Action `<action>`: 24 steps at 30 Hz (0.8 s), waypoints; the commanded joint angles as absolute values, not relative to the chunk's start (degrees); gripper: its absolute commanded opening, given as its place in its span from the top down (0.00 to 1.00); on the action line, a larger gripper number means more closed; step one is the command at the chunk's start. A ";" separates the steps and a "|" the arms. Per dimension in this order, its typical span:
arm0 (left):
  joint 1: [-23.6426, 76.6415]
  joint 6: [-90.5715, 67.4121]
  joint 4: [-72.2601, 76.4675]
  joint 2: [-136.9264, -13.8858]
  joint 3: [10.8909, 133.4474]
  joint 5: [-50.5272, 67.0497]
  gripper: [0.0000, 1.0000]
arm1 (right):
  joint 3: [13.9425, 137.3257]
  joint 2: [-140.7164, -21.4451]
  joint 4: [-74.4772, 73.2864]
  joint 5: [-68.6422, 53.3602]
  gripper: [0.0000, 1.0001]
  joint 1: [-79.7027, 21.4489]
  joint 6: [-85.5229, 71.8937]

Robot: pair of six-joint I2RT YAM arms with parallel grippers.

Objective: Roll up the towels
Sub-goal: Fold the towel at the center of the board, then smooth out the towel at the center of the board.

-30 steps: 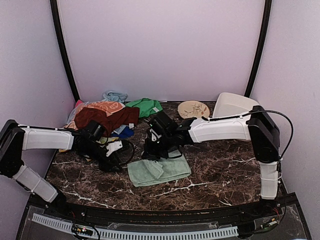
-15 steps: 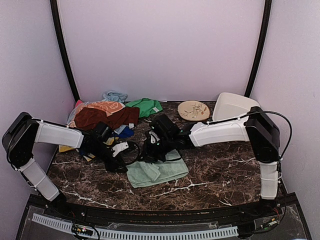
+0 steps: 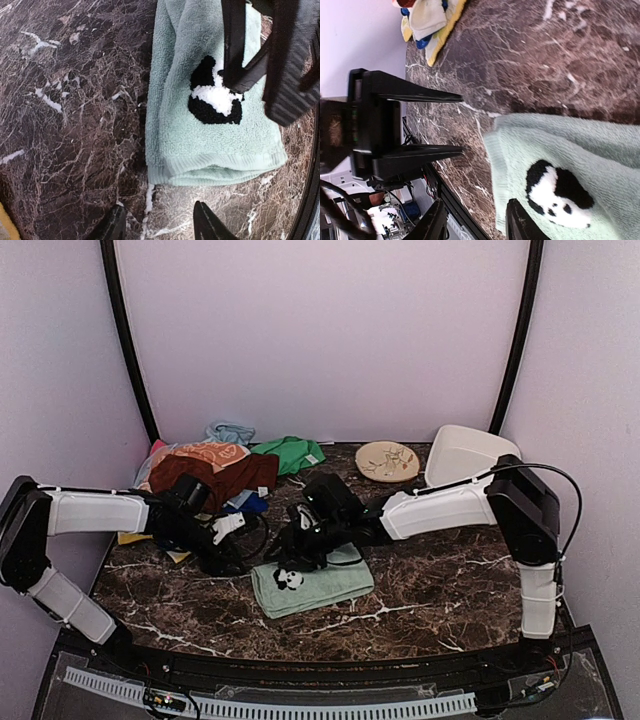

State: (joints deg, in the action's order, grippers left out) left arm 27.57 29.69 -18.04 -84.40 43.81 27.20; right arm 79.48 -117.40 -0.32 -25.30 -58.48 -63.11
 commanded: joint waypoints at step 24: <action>37.96 29.30 -18.27 -93.28 50.95 18.75 0.56 | 56.40 -108.43 0.38 -25.67 0.71 -42.54 -54.58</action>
State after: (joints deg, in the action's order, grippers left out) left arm 38.22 28.05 -18.06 -92.47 51.75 25.26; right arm 59.75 -106.87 -5.52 -24.38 -43.38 -54.04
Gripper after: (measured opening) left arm 0.449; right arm 0.297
